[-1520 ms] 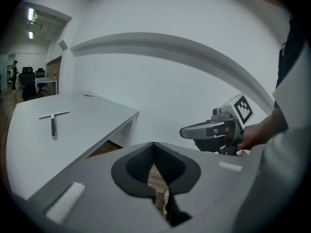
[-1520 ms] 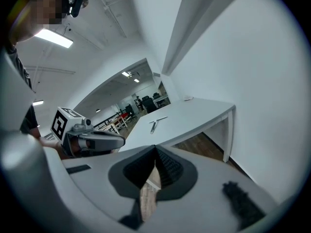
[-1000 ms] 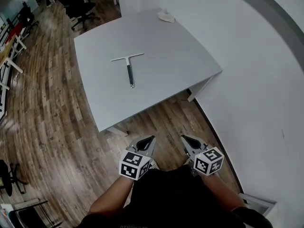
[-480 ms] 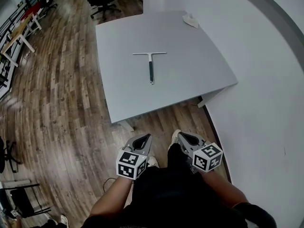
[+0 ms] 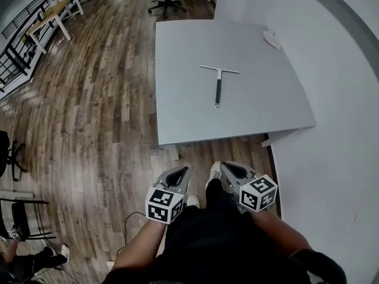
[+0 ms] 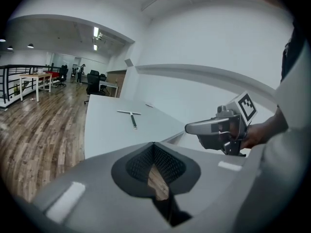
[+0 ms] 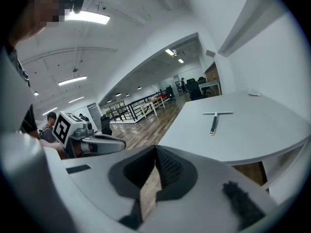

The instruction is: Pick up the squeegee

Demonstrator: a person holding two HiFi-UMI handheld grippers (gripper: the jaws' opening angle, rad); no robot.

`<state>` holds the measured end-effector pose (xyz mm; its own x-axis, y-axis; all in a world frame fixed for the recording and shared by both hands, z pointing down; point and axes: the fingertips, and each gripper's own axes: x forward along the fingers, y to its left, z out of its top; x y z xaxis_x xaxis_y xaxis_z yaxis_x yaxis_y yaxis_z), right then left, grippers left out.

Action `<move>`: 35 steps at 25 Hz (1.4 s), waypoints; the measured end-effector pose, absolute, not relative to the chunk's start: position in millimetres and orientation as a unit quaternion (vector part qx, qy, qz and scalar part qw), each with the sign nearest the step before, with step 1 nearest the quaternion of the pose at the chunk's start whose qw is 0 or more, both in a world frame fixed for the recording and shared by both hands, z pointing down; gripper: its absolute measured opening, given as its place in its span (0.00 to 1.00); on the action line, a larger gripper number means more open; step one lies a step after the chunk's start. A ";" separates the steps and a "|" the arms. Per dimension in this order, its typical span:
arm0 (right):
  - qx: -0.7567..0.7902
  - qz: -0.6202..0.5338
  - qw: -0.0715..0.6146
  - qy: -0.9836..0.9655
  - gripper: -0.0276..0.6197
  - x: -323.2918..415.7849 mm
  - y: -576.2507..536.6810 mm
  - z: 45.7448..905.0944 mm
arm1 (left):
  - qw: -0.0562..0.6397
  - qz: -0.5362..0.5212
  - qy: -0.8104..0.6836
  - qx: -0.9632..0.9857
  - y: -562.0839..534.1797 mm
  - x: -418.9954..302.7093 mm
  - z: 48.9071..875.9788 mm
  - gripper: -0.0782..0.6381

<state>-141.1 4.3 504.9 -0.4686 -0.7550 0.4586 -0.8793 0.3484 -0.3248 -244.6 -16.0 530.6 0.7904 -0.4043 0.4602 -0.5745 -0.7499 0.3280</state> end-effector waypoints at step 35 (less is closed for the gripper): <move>0.493 0.288 0.090 -0.816 0.05 2.0 -133.4 517.1 | 0.226 0.200 -0.297 0.906 -145.6 -112.2 531.7 0.12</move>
